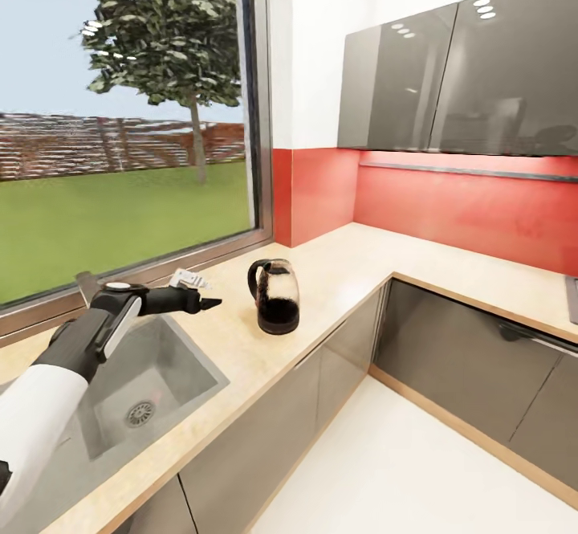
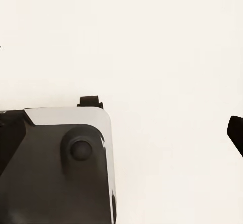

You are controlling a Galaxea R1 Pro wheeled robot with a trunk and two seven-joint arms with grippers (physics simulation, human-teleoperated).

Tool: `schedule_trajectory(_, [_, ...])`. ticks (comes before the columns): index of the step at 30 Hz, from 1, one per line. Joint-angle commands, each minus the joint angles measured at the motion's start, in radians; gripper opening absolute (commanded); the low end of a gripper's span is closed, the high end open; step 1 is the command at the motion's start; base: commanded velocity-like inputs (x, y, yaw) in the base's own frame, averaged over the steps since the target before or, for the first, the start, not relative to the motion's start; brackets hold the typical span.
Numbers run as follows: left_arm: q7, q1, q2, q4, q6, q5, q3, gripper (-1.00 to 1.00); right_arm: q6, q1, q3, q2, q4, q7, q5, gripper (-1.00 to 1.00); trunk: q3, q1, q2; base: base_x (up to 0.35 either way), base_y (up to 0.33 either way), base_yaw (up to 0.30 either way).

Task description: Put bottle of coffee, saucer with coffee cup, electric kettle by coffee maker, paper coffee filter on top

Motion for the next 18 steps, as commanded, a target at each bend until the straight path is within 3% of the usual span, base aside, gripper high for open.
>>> schedule_trajectory(1, [0.003, -0.001, 0.000, 0.000, 0.008, 0.010, 0.002, 1.00, -0.003, -0.001, -0.008, -0.001, 0.002, -0.003, 0.010, 1.00, -0.002, 0.001, -0.002, 0.220, 0.000, 0.000])
schedule_trajectory(10, [0.005, 0.000, -0.009, 0.004, 0.006, 0.003, 0.005, 1.00, -0.003, -0.001, -0.008, -0.001, 0.002, -0.003, 0.010, 1.00, -0.002, 0.001, -0.002, 0.144, -0.002, 0.000])
schedule_trajectory(18, [0.008, 0.001, -0.010, 0.008, -0.005, 0.003, 0.005, 1.00, -0.003, -0.001, -0.008, -0.001, 0.002, -0.003, 0.010, 1.00, -0.002, 0.001, -0.002, 0.253, -0.064, 0.000])
